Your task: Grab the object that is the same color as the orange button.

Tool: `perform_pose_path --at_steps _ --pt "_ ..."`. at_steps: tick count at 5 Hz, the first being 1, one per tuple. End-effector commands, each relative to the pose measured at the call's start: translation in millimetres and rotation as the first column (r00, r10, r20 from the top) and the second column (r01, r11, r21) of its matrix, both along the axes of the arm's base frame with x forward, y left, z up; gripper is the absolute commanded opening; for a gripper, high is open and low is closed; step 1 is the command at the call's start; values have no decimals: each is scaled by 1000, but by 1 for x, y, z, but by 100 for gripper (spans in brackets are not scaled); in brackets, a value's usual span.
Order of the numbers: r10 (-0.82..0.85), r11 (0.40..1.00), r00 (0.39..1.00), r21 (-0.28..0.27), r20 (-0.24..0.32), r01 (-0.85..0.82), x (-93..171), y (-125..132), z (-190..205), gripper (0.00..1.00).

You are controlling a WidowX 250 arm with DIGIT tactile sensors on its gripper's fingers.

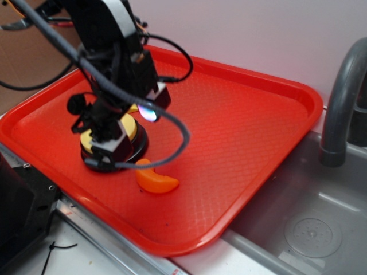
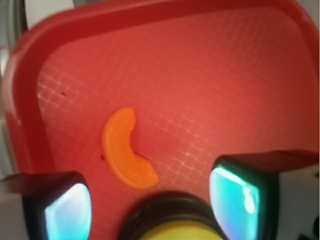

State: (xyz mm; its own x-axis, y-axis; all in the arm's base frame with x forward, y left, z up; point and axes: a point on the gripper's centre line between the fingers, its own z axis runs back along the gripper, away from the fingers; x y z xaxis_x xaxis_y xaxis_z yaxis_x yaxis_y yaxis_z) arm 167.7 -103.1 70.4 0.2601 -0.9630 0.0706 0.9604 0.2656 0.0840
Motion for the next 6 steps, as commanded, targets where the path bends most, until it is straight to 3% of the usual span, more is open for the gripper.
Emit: perform_pose_path --at_steps 1,3,4,6 --pt "-55 997 998 50 -16 56 -4 -15 -27 100" --pt "-123 989 991 77 -42 126 -11 -27 -41 100" --pt "-117 988 992 93 -47 121 -10 -26 -46 0" --pt "-98 991 994 83 -49 102 -9 -25 -47 0"
